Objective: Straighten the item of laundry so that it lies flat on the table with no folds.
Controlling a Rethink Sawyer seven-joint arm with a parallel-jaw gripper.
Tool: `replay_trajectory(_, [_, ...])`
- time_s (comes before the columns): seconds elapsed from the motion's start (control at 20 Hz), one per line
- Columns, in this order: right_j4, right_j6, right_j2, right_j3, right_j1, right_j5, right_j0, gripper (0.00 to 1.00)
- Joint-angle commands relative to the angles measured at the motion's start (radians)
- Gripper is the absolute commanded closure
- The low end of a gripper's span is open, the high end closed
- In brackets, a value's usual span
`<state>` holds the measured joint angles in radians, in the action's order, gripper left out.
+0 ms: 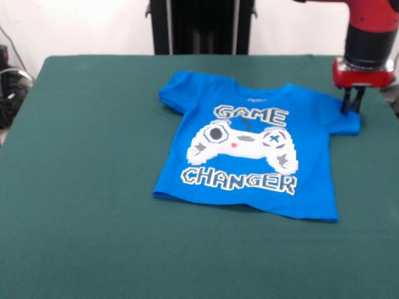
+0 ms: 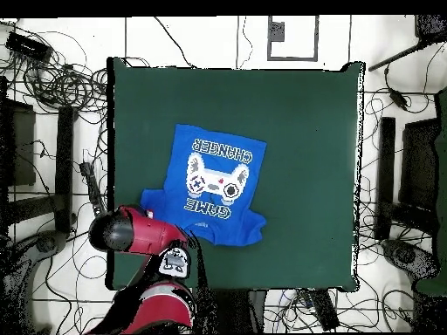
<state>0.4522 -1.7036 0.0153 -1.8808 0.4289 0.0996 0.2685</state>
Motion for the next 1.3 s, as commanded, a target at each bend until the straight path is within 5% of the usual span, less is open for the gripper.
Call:
replay_trajectory(0.05, [0.093,-0.293,0.166,0.075,-0.05,-0.042,0.035,1.0])
replay_trajectory(0.75, [0.052,-0.279,0.172,0.035,-0.04,-0.099,0.001,1.0])
replay_trajectory(0.8, [0.051,-0.283,0.167,0.03,-0.037,-0.107,0.001,0.0])
replay_trajectory(1.3, [0.052,-0.257,0.169,0.028,-0.036,-0.052,-0.019,0.0])
